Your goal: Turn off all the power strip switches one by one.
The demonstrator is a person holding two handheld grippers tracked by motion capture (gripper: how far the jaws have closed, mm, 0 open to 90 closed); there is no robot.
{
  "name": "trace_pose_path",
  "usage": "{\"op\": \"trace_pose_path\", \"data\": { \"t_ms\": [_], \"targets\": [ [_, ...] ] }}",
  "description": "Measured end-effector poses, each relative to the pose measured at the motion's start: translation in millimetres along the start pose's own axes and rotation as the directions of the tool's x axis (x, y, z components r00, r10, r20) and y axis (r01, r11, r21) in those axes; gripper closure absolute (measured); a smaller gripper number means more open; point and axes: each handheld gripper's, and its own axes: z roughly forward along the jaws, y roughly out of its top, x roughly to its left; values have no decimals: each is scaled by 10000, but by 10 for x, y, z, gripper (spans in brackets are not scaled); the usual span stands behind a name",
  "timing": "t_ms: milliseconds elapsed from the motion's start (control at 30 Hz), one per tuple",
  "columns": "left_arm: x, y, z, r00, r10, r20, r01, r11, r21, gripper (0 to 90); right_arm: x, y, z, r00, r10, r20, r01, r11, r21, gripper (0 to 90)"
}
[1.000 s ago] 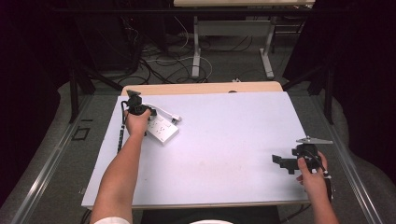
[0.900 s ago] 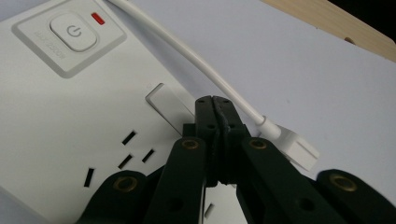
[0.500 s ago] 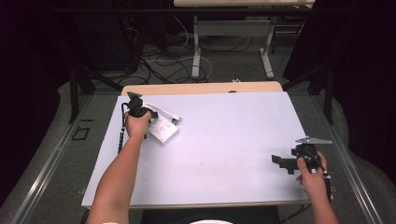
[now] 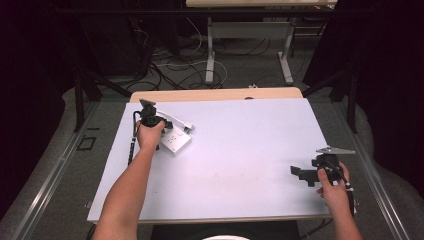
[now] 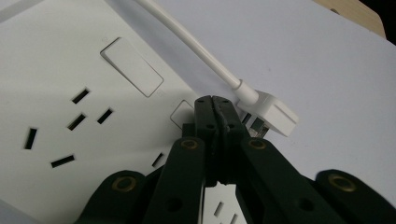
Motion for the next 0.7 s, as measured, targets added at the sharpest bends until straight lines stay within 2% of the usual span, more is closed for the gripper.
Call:
{"op": "trace_pose_path", "data": {
  "t_ms": [67,100,167,200,233,300,333,367,567,700],
  "targets": [
    [-9,-6,0,9999,111,-105,-111,9999,-16,900,-1,0,-3,10000,-4,6,4,10000,-22,33],
    [-18,-9,5,10000,16,-26,-16,10000,-37,900,2,1,-5,10000,22,45,-22,10000,-20,33],
    [-28,-13,11,10000,78,-26,-78,10000,-3,900,-1,1,-5,10000,22,21,-22,10000,-31,33],
    [-31,-16,25,10000,87,-22,-86,9999,132,900,-2,2,-6,10000,17,25,-17,10000,-28,33],
    [-26,-20,32,9999,38,150,-42,9996,270,900,-1,2,-6,10000,12,29,-12,10000,-27,34],
    [-56,-32,58,9999,3,134,-4,9999,130,900,2,4,-8,10000,-6,33,6,10000,-22,33],
    [-70,-30,54,9999,168,0,-168,9996,215,900,4,5,-11,10000,-27,30,27,10000,-28,33],
    [-86,-35,62,9999,147,-61,-147,9998,124,900,5,5,-12,10000,-27,24,27,10000,-27,33],
    [-66,-53,56,9999,62,95,-63,10000,34,900,5,2,-20,10000,40,23,-40,10000,-30,33],
    [-72,-69,57,9999,126,33,-126,9998,-124,900,-3,3,-20,10000,-9,28,9,10000,-54,33]
  ]
}}
